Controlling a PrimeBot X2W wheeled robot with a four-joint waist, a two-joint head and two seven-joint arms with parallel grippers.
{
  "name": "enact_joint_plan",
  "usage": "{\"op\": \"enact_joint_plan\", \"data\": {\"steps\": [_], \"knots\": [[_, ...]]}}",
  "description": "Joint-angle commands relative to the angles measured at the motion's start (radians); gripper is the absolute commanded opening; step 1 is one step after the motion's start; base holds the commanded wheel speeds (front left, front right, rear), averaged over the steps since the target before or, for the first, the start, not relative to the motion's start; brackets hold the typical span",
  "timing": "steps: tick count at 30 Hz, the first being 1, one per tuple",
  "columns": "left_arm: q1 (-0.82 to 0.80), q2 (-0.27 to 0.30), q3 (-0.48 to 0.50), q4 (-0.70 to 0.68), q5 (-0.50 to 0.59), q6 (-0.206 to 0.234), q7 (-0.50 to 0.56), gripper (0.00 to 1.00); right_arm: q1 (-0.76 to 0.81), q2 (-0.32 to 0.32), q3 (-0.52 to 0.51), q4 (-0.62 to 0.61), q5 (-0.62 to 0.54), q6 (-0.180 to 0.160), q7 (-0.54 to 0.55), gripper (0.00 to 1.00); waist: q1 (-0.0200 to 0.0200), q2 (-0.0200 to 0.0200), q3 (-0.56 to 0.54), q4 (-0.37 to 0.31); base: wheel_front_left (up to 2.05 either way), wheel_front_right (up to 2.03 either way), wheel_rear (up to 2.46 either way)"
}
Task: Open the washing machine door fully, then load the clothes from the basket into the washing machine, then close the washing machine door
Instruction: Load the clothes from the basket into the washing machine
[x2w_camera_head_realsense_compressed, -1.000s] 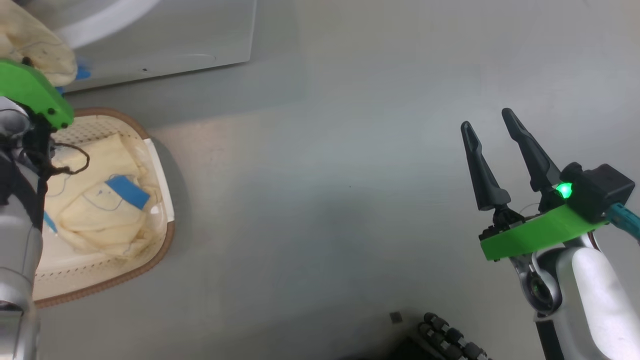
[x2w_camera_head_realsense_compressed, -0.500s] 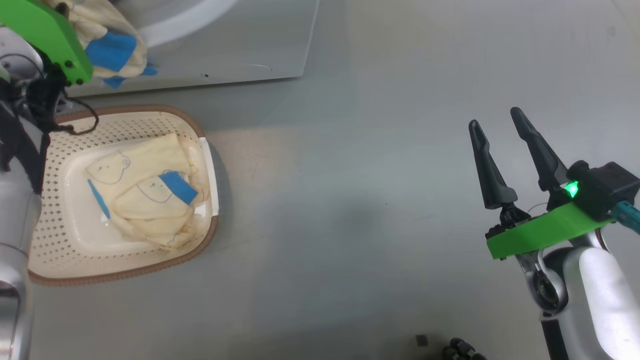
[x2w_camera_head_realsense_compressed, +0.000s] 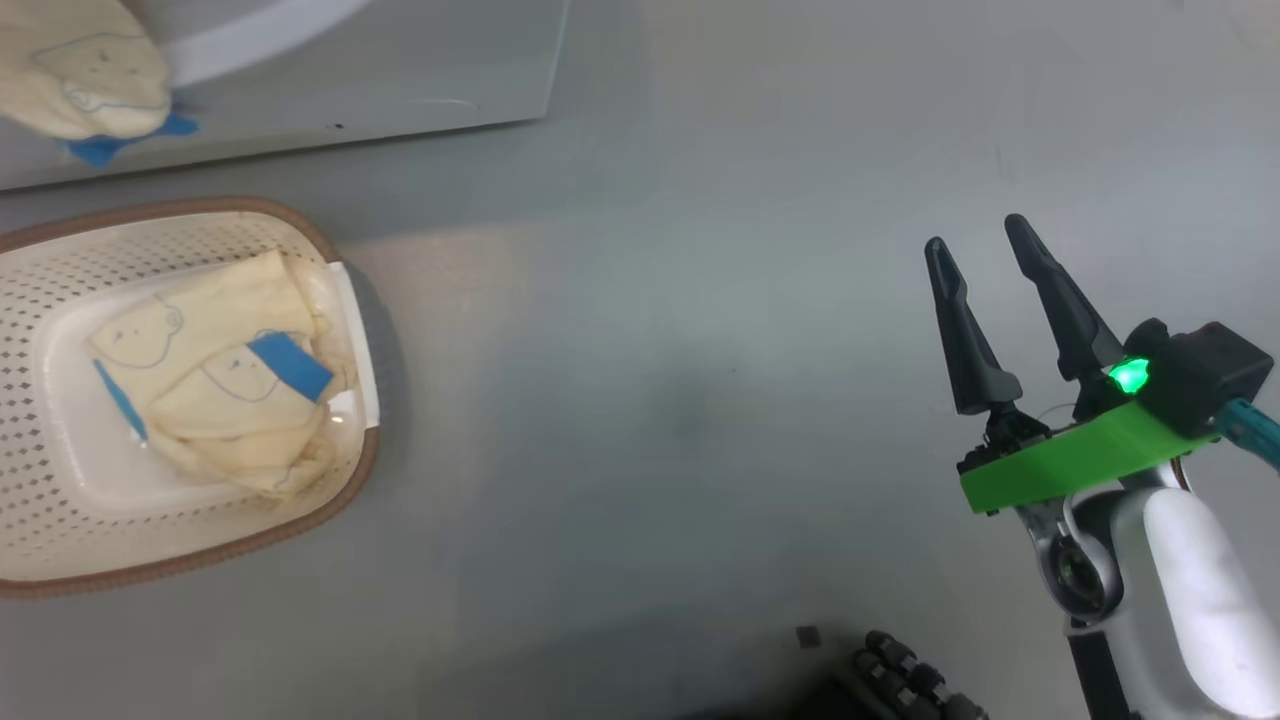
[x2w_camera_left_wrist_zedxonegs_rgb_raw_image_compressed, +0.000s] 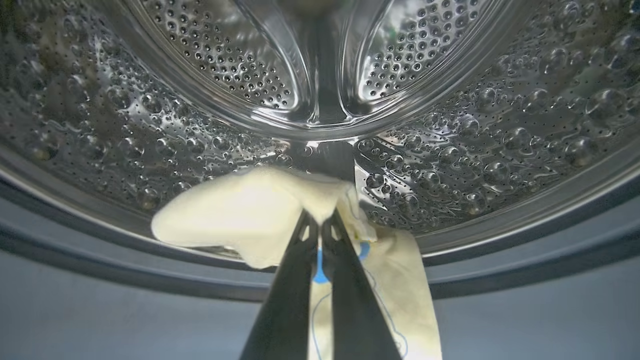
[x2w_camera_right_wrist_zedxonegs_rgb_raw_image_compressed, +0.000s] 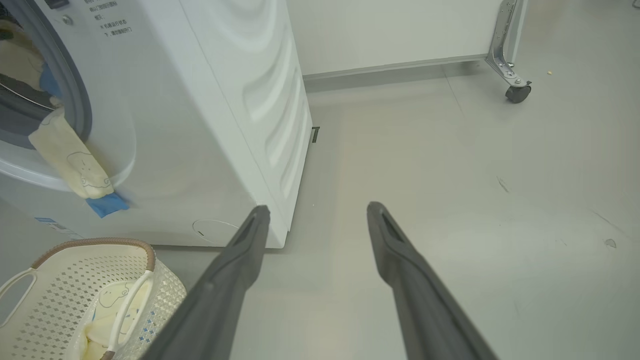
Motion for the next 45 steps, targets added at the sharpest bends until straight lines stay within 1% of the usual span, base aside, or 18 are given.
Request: {"op": "enact_joint_plan", "data": {"steps": [1, 2, 3, 6, 11, 13, 14, 15, 17, 22, 28, 33, 40, 45], "knots": [[-0.054, 0.082, 0.042, -0.060, 0.015, 0.024, -0.022, 0.00, -0.013, -0.008, 0.024, -0.017, 0.015, 0.000, -0.016, 1.00, 0.0000, 0.0000, 0.050, -0.048, 0.00, 0.00, 0.00], [-0.057, 0.093, 0.047, -0.068, 0.020, 0.033, -0.033, 0.00, -0.017, -0.008, 0.028, -0.011, 0.021, 0.000, -0.020, 1.00, 0.0000, 0.0000, 0.060, -0.059, 0.00, 0.00, 0.00], [-0.057, 0.093, 0.047, -0.068, 0.020, 0.033, -0.033, 0.00, -0.017, -0.008, 0.028, -0.011, 0.021, 0.000, -0.020, 1.00, 0.0000, 0.0000, 0.060, -0.059, 0.00, 0.00, 0.00], [-0.074, 0.124, 0.068, -0.076, 0.037, 0.054, -0.094, 0.00, -0.027, -0.008, 0.040, 0.006, 0.032, 0.000, -0.030, 1.00, 0.0000, 0.0000, 0.088, -0.094, 0.00, 0.00, 0.00], [-0.108, 0.152, 0.100, -0.044, 0.059, 0.081, -0.239, 0.00, -0.042, -0.008, 0.058, 0.026, 0.053, 0.000, -0.047, 1.00, 0.0000, 0.0000, 0.128, -0.143, 0.00, 0.00, 0.00], [-0.118, 0.170, 0.103, -0.023, 0.075, 0.080, -0.302, 0.00, -0.045, -0.008, 0.067, 0.034, 0.057, 0.000, -0.053, 1.00, 0.0000, 0.0000, 0.137, -0.161, 0.00, 0.00, 0.00], [-0.123, 0.174, 0.112, -0.005, 0.073, 0.085, -0.326, 0.37, -0.045, -0.008, 0.070, 0.038, 0.060, 0.000, -0.055, 1.00, 0.0000, 0.0000, 0.140, -0.169, 0.00, 0.00, 0.00], [-0.128, 0.179, 0.115, 0.015, 0.075, 0.089, -0.336, 1.00, -0.044, -0.008, 0.072, 0.042, 0.063, 0.000, -0.057, 1.00, 0.0000, 0.0000, 0.144, -0.175, 0.00, 0.00, 0.00], [-0.140, 0.192, 0.113, 0.050, 0.089, 0.097, -0.359, 1.00, -0.044, -0.008, 0.072, 0.047, 0.064, 0.000, -0.060, 1.00, 0.0000, 0.0000, 0.152, -0.182, 0.00, 0.00, 0.00], [-0.164, 0.191, 0.095, 0.120, 0.099, 0.083, -0.391, 1.00, -0.040, -0.008, 0.060, 0.051, 0.065, 0.000, -0.066, 1.00, 0.0000, 0.0000, 0.160, -0.175, 0.00, 0.00, 0.00], [-0.163, 0.160, 0.076, 0.169, 0.100, 0.088, -0.414, 1.00, -0.052, -0.008, 0.044, 0.041, 0.048, 0.000, -0.068, 1.00, 0.0000, 0.0000, 0.154, -0.142, 0.00, 0.00, 0.00], [-0.135, 0.123, 0.067, 0.177, 0.087, 0.087, -0.436, 1.00, -0.049, -0.008, 0.026, 0.030, 0.029, 0.000, -0.061, 1.00, 0.0000, 0.0000, 0.129, -0.105, 0.00, 0.00, 0.00], [-0.026, 0.065, 0.077, 0.174, 0.048, 0.106, -0.481, 1.00, -0.037, -0.008, 0.006, 0.011, 0.007, 0.000, -0.042, 1.00, 0.0000, 0.0000, 0.059, -0.054, 0.00, 0.00, 0.00], [0.071, 0.025, 0.081, 0.159, 0.020, 0.108, -0.519, 1.00, -0.020, -0.008, -0.011, -0.005, -0.006, 0.000, -0.021, 1.00, 0.0000, 0.0000, 0.001, -0.022, 0.00, 0.00, 0.00]]}}
